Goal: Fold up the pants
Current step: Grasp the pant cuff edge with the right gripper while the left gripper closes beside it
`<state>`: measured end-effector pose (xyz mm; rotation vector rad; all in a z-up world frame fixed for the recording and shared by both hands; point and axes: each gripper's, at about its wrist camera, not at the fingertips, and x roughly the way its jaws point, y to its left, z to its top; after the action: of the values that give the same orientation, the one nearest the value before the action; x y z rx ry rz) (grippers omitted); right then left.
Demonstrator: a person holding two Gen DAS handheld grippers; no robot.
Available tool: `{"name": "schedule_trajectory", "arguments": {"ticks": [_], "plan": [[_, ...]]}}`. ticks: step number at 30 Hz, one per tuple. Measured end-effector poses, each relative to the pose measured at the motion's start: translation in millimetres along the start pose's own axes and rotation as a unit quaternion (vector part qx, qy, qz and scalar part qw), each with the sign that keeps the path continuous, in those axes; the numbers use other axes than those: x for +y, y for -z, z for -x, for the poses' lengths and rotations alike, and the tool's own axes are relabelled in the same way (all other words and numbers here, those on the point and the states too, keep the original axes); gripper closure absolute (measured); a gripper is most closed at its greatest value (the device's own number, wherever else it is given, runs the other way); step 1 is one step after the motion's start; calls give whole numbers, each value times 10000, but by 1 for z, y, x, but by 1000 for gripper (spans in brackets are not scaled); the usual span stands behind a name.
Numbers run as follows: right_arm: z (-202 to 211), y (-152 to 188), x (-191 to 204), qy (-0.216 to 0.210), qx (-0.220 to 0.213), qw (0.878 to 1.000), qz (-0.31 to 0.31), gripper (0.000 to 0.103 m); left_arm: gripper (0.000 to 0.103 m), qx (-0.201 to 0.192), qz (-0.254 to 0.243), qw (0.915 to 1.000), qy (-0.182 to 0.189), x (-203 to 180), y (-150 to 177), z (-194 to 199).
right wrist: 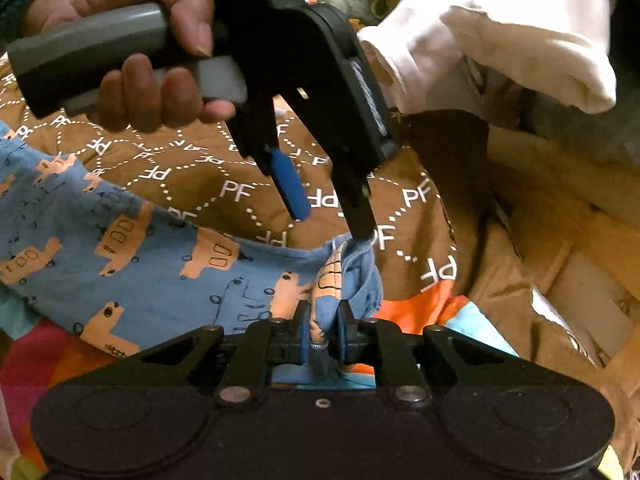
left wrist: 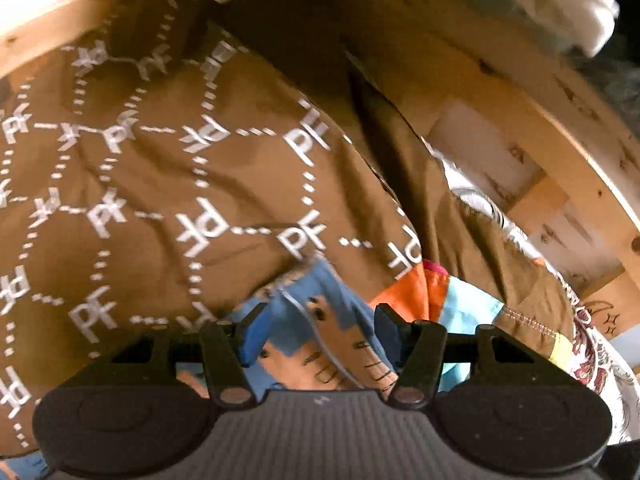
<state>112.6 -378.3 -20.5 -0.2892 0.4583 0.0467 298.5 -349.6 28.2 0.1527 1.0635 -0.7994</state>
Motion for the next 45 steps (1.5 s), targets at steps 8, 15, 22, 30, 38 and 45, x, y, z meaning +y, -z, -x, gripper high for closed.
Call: {"name": "schedule_trajectory", "arguments": {"ticks": [8, 15, 22, 30, 38, 45], "plan": [[1, 4, -27, -74, 186, 9959, -886, 62, 49, 213, 471, 9986, 107, 11, -4, -33], [-7, 16, -66, -502, 466, 9692, -2367, 57, 48, 143, 519, 9984, 174, 20, 3, -32], [-5, 17, -73, -513, 462, 9608, -2685, 58, 47, 112, 454, 9988, 117, 19, 3, -32], [-4, 19, -77, -543, 469, 9561, -2842, 70, 45, 100, 440, 9989, 81, 18, 3, -36], [5, 10, -62, -362, 185, 9721, -2309, 91, 39, 51, 709, 9971, 284, 26, 3, -24], [14, -2, 2, -203, -153, 9991, -344, 91, 28, -66, 951, 9948, 370, 38, 10, 4]]}}
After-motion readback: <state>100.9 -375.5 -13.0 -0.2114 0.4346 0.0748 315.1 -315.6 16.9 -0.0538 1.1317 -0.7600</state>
